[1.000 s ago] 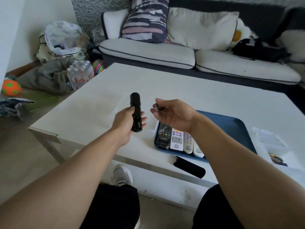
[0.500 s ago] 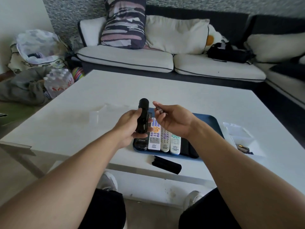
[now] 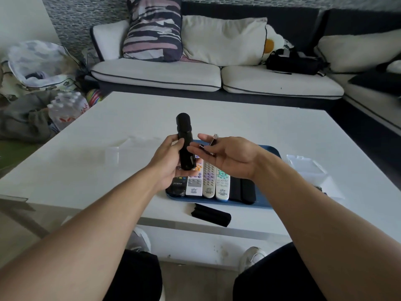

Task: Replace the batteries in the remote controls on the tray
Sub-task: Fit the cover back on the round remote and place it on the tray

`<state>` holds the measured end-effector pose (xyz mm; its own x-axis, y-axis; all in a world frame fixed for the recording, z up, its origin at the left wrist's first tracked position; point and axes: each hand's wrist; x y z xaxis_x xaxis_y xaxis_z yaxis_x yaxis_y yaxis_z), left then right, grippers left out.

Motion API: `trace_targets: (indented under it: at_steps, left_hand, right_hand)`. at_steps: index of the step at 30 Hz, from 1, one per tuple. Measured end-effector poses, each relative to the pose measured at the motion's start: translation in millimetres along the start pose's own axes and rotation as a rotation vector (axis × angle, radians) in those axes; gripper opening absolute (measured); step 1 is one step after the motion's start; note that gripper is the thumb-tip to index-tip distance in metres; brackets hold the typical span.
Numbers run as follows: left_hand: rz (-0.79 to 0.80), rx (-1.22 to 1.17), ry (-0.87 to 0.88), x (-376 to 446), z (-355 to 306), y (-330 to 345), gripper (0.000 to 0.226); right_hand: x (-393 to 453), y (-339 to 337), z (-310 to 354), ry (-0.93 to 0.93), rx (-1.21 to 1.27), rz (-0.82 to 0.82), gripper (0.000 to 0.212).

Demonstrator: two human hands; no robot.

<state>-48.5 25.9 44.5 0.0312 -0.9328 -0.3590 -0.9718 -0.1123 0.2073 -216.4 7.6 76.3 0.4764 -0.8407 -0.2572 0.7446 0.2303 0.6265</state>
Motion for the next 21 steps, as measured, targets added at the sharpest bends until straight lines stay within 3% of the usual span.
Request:
trace_targets:
  at_steps: [11,15,21]
  left_hand:
    - [0.043,0.024,-0.009,4,0,8,0.026]
    - [0.121,0.058,-0.045,1,-2,9,0.032]
    - [0.218,0.077,-0.086,-1,3,8,0.025]
  right_hand:
    - [-2,-7,-2,-0.03,-0.198,-0.093,0.017]
    - [0,-14,-5,-0.152,-0.439,-0.133,0.01]
    - [5,-21,-7,-0.298,-0.683,-0.232,0.025]
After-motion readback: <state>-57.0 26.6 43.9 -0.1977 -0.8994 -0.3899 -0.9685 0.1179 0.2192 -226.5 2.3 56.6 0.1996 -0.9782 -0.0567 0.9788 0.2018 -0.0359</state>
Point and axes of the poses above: each hand's wrist, its own x-axis towards the middle knuckle, its own y-axis out of the palm, z = x × y, and after that the axes turned 7 degrees about -y, right-handed
